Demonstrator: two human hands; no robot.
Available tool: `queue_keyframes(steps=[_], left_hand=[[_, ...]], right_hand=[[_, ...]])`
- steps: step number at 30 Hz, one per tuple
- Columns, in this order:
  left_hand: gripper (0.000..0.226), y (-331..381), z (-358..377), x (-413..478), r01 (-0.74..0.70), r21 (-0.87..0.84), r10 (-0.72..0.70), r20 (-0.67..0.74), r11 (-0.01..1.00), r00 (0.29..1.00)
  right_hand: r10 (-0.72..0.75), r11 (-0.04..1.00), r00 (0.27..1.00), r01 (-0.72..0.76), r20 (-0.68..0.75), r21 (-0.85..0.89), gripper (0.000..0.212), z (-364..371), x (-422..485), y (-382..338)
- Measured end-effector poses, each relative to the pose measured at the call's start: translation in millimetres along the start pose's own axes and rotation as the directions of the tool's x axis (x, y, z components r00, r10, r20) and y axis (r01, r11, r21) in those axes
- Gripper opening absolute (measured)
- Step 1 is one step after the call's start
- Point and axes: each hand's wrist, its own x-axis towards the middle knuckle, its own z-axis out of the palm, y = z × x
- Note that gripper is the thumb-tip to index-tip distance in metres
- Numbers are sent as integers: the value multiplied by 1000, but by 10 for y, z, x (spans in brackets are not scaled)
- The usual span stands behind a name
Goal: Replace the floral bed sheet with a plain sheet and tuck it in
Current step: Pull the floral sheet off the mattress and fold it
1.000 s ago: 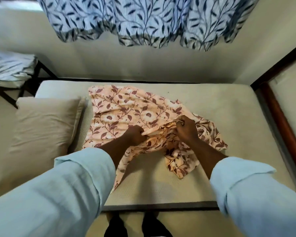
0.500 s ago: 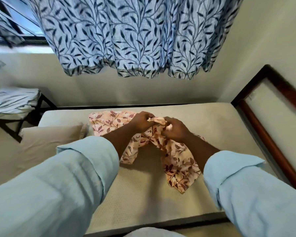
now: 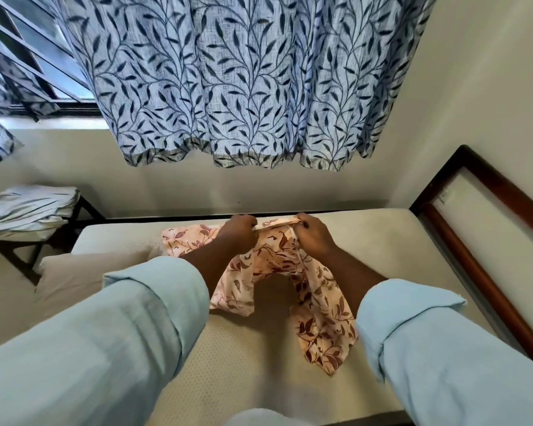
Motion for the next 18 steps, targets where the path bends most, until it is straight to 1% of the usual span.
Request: queue_keyframes(steps=[2, 4, 6, 9, 12, 15, 16, 18], left_hand=[[23, -73, -62, -2, 45, 58, -44, -14, 997, 999], [16, -150, -130, -15, 89, 107, -86, -34, 990, 996], [19, -228, -194, -23, 131, 127, -123, -74, 983, 990], [21, -341, -298, -36, 183, 130, -168, -121, 974, 978], [22, -432, -393, -9, 221, 93, -205, -152, 971, 967], [20, -459, -479, 1, 241, 77, -229, -139, 967, 963], [19, -461, -504, -1, 251, 73, -240, -134, 965, 962], [18, -493, -549, -1, 256, 73, -242, -158, 964, 957]], right_hand=[[14, 999, 999, -11, -43, 53, 21, -33, 54, -63], [19, 996, 997, -13, -69, 90, 18, -114, 105, -107], [34, 996, 992, -24, -118, 88, 14, -237, 156, -130], [89, 995, 967, -76, -240, 62, 12, -444, 257, -93], [148, 986, 915, -166, -374, -15, 12, -637, 306, -53], [253, 958, 830, -285, -497, 11, 28, -776, 273, -44], [297, 943, 800, -332, -522, 27, 31, -814, 260, -16], [366, 914, 765, -404, -530, 47, 34, -850, 234, 60]])
